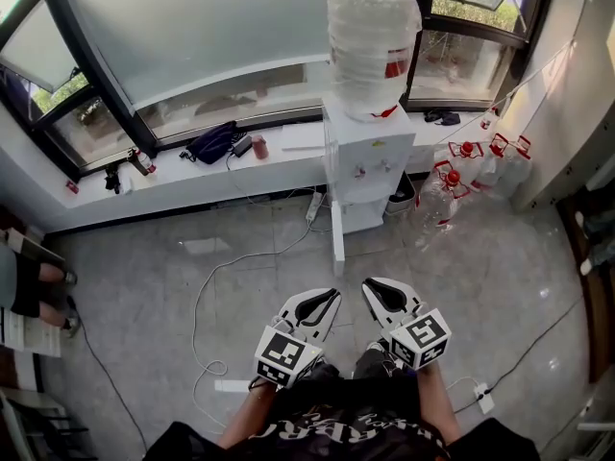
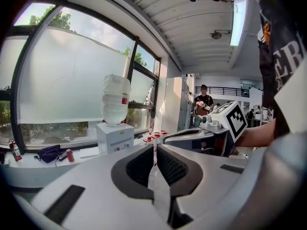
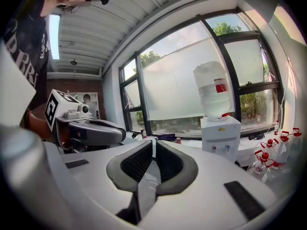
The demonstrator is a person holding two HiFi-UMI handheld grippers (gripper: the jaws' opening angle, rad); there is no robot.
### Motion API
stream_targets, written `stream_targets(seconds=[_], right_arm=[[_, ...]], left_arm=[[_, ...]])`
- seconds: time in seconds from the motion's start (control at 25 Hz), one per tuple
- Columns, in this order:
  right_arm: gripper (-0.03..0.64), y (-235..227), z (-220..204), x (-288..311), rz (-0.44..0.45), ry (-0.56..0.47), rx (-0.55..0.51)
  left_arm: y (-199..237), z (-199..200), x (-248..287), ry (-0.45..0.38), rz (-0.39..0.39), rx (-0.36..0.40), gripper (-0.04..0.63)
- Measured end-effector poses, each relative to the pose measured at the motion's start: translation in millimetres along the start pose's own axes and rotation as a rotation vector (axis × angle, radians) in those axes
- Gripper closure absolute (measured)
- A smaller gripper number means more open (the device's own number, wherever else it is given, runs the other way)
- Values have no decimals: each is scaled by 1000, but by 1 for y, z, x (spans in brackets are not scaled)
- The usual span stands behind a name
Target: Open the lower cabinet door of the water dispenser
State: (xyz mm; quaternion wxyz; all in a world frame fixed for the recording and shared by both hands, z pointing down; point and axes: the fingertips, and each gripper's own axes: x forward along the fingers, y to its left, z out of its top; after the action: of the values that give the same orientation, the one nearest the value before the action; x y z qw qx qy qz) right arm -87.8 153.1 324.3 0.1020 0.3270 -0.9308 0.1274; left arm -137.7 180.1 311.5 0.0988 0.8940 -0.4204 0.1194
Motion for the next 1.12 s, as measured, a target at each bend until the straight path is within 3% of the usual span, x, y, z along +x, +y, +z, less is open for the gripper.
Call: stream_targets(seconds=[0.44, 1.12], right_arm=[[604, -35, 18, -48, 45, -1, -6], [606, -14, 15, -47, 125, 37, -58]], left_arm=[[-38, 27, 40, 7, 36, -10, 569], [-45, 29, 34, 12, 87, 6, 569]])
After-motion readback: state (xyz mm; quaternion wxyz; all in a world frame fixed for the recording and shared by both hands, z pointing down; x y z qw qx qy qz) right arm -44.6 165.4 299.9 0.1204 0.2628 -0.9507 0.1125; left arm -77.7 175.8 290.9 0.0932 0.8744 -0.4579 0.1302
